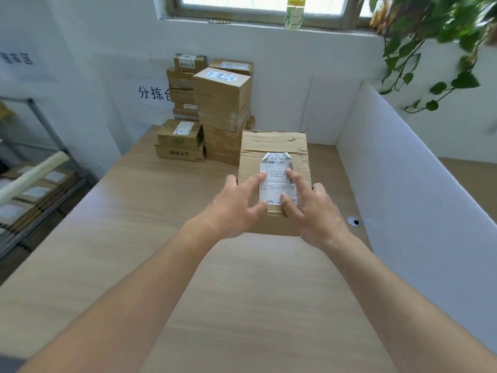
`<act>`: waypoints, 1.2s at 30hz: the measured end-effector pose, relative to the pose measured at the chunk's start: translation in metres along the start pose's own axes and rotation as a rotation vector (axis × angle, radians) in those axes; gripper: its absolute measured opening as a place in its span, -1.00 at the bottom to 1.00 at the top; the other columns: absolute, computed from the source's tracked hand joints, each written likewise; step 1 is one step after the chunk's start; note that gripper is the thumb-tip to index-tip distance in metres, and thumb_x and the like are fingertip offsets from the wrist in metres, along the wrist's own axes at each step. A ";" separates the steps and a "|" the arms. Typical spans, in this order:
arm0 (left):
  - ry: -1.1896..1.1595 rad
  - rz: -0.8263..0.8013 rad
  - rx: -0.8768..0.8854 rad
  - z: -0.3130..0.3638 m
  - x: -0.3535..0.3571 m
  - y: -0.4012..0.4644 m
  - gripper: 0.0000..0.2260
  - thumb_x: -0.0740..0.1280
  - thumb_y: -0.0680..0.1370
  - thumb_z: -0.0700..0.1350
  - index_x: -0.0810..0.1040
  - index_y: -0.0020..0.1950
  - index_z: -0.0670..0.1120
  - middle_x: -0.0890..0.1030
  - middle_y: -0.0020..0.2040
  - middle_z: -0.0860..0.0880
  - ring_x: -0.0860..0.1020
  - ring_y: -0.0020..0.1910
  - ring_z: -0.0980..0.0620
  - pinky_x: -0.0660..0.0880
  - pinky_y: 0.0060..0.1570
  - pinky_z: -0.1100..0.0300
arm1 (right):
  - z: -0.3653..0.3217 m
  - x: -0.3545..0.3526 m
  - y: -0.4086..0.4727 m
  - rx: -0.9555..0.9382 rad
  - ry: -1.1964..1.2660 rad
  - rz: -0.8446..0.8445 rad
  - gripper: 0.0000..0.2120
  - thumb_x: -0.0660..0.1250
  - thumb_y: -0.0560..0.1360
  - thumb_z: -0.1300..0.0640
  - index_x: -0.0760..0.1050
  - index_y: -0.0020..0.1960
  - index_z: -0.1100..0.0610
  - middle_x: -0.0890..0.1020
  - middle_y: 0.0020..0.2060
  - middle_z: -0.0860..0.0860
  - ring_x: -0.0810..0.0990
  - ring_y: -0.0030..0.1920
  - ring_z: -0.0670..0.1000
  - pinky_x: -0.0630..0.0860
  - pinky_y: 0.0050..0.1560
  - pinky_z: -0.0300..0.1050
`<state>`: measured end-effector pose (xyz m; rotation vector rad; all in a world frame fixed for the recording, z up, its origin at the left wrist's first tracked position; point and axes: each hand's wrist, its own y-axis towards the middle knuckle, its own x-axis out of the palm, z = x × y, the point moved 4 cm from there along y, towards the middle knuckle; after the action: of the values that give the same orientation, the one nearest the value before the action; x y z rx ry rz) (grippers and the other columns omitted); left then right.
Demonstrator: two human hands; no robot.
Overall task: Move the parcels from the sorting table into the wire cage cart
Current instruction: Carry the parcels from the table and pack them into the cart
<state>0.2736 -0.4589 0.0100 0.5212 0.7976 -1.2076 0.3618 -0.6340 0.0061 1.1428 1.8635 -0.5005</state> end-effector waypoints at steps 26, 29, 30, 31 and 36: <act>-0.021 0.364 -0.302 -0.240 -0.209 -0.303 -0.36 0.33 0.63 0.19 0.12 0.65 0.24 0.24 0.31 -0.02 0.44 0.19 -0.02 0.49 0.17 0.15 | -0.356 0.186 -0.126 -0.449 0.162 -0.215 -0.44 0.21 0.64 -0.20 0.12 0.59 -0.33 0.39 0.23 -0.02 0.57 0.10 0.08 0.50 0.09 -0.05; -0.009 0.370 -0.343 -0.282 -0.235 -0.332 -0.35 0.34 0.62 0.19 0.13 0.65 0.21 0.25 0.36 -0.03 0.44 0.23 -0.03 0.50 0.23 0.10 | -0.402 0.221 -0.139 -0.476 0.140 -0.259 -0.45 0.19 0.65 -0.20 0.13 0.60 -0.31 0.38 0.24 -0.01 0.56 0.11 0.09 0.49 0.06 -0.04; -0.012 0.373 -0.358 -0.293 -0.243 -0.341 -0.35 0.34 0.62 0.19 0.13 0.65 0.21 0.25 0.37 -0.03 0.44 0.24 -0.03 0.51 0.26 0.08 | -0.416 0.232 -0.142 -0.485 0.137 -0.275 -0.45 0.19 0.65 -0.21 0.13 0.60 -0.31 0.39 0.24 -0.01 0.56 0.11 0.09 0.49 0.06 -0.04; -0.020 0.379 -0.374 -0.306 -0.250 -0.351 -0.35 0.35 0.62 0.18 0.14 0.65 0.20 0.25 0.38 -0.03 0.45 0.25 -0.03 0.51 0.27 0.07 | -0.429 0.243 -0.145 -0.494 0.139 -0.292 -0.45 0.19 0.65 -0.22 0.13 0.60 -0.31 0.39 0.24 0.00 0.56 0.11 0.09 0.51 0.08 -0.02; -0.048 0.412 -0.457 -0.365 -0.279 -0.386 -0.34 0.35 0.62 0.18 0.13 0.65 0.21 0.24 0.41 -0.03 0.46 0.27 -0.04 0.49 0.24 0.12 | -0.489 0.295 -0.151 -0.545 0.183 -0.393 -0.45 0.21 0.65 -0.19 0.15 0.60 -0.30 0.38 0.25 0.00 0.53 0.14 0.05 0.51 0.11 -0.04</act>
<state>-0.2305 -0.1330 0.0187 0.2588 0.8442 -0.6284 -0.0556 -0.2163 0.0096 0.4726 2.2118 -0.0791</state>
